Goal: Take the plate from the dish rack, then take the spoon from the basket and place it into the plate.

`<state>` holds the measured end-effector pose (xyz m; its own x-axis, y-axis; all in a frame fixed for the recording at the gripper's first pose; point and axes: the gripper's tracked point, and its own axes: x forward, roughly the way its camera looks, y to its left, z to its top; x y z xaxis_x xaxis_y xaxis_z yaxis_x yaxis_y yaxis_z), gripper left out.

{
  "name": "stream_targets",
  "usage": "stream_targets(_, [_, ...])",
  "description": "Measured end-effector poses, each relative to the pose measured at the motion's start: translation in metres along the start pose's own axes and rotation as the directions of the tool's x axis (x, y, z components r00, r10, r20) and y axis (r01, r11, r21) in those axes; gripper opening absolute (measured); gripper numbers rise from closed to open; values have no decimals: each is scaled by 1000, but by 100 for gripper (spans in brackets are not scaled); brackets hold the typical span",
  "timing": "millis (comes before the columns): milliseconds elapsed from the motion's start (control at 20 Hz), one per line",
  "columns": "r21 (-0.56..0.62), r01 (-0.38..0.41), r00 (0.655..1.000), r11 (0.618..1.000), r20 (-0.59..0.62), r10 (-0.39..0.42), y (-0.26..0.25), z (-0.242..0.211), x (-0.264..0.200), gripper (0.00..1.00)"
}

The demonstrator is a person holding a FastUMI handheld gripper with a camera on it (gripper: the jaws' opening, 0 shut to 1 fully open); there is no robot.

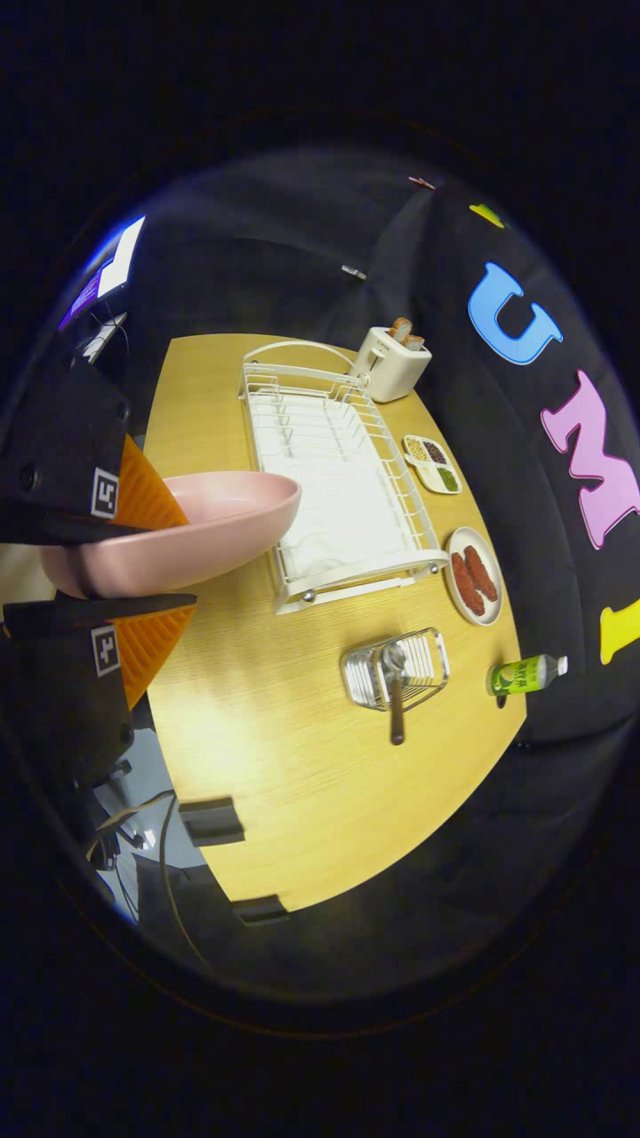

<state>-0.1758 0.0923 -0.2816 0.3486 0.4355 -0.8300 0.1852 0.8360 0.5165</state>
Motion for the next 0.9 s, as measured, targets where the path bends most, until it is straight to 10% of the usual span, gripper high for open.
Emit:
stream_targets(650, [85,-86,995,993,-47,90,7,-32,105,29])
stream_targets(900, [44,-2,999,999,-36,3,-12,-37,121,34])
